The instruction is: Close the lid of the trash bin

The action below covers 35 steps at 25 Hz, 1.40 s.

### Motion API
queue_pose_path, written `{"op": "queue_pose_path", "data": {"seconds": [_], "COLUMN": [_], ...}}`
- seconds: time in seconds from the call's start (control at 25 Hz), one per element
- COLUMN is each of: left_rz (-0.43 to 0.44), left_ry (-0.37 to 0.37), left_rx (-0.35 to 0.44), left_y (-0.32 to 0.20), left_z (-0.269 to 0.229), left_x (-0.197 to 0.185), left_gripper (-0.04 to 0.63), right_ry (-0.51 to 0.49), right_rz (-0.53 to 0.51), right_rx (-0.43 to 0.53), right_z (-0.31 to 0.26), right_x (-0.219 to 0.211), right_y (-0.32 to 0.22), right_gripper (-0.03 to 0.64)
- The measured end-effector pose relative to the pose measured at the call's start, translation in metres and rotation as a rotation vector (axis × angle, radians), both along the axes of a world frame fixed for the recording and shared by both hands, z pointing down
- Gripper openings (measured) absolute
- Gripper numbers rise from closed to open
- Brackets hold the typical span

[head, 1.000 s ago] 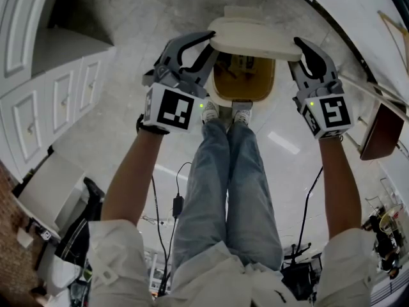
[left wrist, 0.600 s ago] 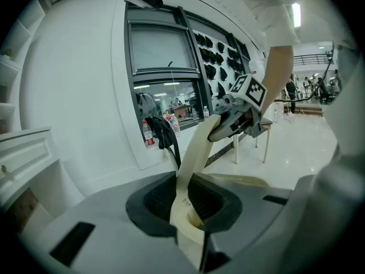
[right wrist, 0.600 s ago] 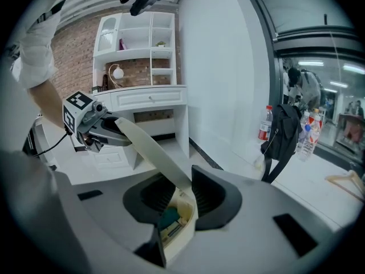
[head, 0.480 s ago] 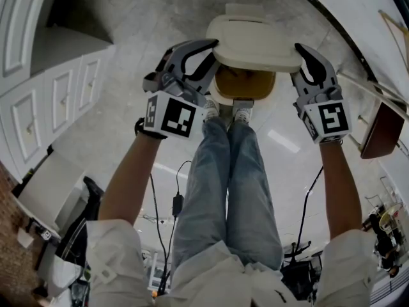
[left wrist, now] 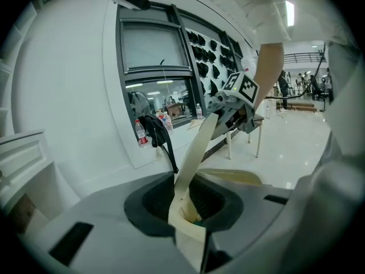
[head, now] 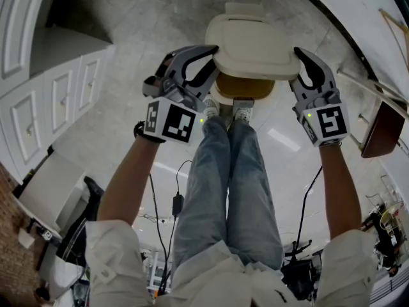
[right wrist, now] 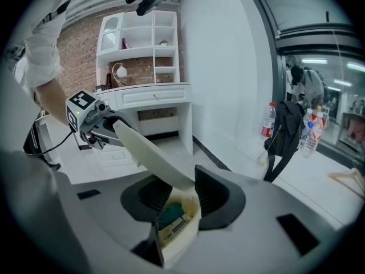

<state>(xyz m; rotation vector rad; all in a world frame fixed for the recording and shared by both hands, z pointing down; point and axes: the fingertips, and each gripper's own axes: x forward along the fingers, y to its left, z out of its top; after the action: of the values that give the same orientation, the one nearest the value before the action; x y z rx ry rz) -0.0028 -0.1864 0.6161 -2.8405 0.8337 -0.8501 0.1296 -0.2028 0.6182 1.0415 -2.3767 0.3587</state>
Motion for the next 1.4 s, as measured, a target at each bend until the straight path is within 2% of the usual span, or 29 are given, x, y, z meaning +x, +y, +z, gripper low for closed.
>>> {"op": "queue_pose_path", "data": {"seconds": [0.44, 0.56, 0.68, 0.88, 1.08, 1.4], "left_rz": [0.036, 0.049, 0.058, 0.072, 0.080, 0.123], "left_ry": [-0.028, -0.038, -0.046, -0.060, -0.067, -0.120], "left_rx": [-0.013, -0.013, -0.011, -0.011, -0.014, -0.013], "left_y": [0.012, 0.016, 0.019, 0.025, 0.030, 0.040], "left_z": [0.009, 0.012, 0.014, 0.019, 0.022, 0.032], "left_x": [0.001, 0.001, 0.001, 0.001, 0.002, 0.003], "left_gripper": [0.088, 0.094, 0.101, 0.115, 0.122, 0.133], "right_ry": [0.014, 0.061, 0.058, 0.130, 0.165, 0.211], "right_rz": [-0.025, -0.045, -0.079, -0.144, -0.168, -0.222], "right_rx": [-0.017, -0.042, 0.006, 0.039, 0.058, 0.063], "right_z": [0.009, 0.014, 0.012, 0.017, 0.021, 0.030], "right_x": [-0.001, 0.001, -0.004, -0.006, -0.006, -0.007], "right_y": [0.013, 0.020, 0.019, 0.026, 0.032, 0.043], "right_gripper": [0.156, 0.156, 0.156, 0.156, 0.156, 0.172]}}
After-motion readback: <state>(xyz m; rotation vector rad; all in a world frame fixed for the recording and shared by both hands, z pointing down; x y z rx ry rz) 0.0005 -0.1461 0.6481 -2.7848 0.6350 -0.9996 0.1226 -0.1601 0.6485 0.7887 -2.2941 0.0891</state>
